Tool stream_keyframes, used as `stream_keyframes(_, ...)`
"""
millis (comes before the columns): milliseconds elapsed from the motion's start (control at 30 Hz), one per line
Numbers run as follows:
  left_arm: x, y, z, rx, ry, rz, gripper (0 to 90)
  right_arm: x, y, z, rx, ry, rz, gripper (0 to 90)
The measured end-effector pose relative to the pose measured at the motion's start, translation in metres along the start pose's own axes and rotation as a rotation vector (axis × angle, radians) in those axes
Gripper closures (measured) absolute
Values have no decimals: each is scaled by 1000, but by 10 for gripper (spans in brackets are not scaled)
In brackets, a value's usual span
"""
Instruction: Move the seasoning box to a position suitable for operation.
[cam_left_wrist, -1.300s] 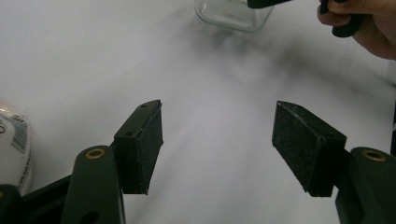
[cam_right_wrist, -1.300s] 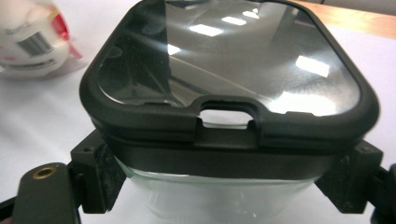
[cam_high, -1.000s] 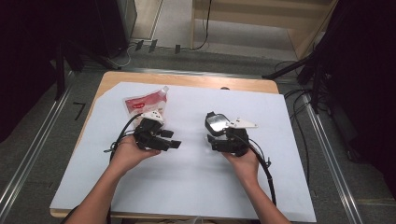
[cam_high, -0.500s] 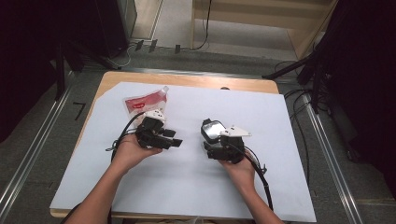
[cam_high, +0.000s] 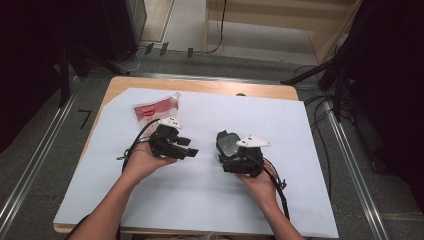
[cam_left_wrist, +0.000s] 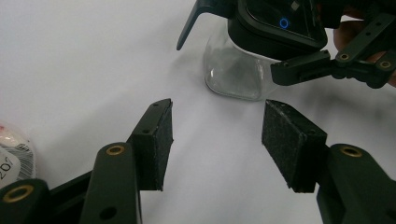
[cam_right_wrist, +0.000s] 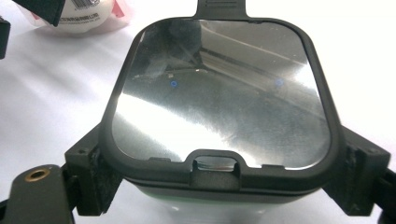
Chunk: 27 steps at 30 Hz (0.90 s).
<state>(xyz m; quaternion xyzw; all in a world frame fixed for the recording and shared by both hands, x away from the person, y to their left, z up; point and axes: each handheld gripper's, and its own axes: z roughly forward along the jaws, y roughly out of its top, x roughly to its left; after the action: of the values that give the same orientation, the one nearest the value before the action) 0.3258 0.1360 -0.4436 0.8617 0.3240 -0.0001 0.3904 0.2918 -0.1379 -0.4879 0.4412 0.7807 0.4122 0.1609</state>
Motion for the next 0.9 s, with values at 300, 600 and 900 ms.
stream_keyframes(300,0,0,0,2,-6,4,450,-7,12,-26,-42,77,24,131)
stream_keyframes(600,-2,3,7,6,-22,7,541,-32,23,-59,-62,133,22,156)
stream_keyframes(900,-6,18,15,42,-62,41,751,-72,20,-60,-7,133,-12,522)
